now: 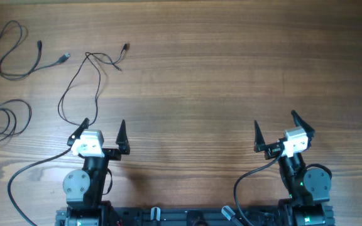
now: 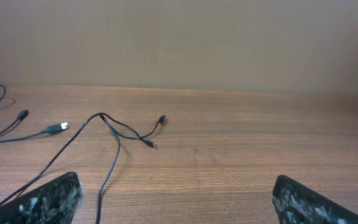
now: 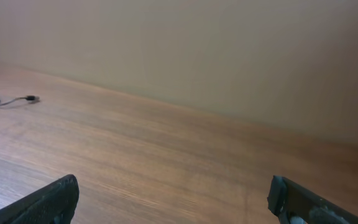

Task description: Untangle cables

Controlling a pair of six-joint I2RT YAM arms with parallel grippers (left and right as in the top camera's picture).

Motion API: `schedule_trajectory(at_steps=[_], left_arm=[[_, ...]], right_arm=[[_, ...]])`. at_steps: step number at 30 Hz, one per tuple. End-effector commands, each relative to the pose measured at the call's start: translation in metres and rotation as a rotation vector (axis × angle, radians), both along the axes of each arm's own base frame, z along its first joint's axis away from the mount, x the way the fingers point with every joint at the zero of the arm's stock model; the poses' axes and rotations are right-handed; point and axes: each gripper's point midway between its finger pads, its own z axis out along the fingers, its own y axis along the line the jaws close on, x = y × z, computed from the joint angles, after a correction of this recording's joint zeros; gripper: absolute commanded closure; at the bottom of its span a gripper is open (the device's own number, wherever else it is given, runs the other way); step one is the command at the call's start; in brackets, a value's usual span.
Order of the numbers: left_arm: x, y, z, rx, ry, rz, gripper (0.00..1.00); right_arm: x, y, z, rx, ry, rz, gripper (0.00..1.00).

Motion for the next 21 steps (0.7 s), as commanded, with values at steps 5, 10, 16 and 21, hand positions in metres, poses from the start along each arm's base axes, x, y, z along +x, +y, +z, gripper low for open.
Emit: schedule_trajectory(at_steps=[5,10,16,21], left_arm=[[0.000,0.001,-0.003,0.017,0.000,0.009,0.00],[0.000,0.001,-0.003,0.017,0.000,0.009,0.00],[0.000,0.001,-0.003,0.017,0.000,0.009,0.00],[0.000,0.001,-0.003,0.017,0.000,0.009,0.00]], right_arm=[[0.000,-0.005,0.003,-0.087,-0.031,-0.032,0.00],[0.002,-0.002,-0.007,-0.048,0.019,-0.016,0.00],[0.005,0.000,-0.023,-0.004,0.098,-0.005,0.00],[0.004,0.000,-0.017,0.001,0.074,0.002,0.00]])
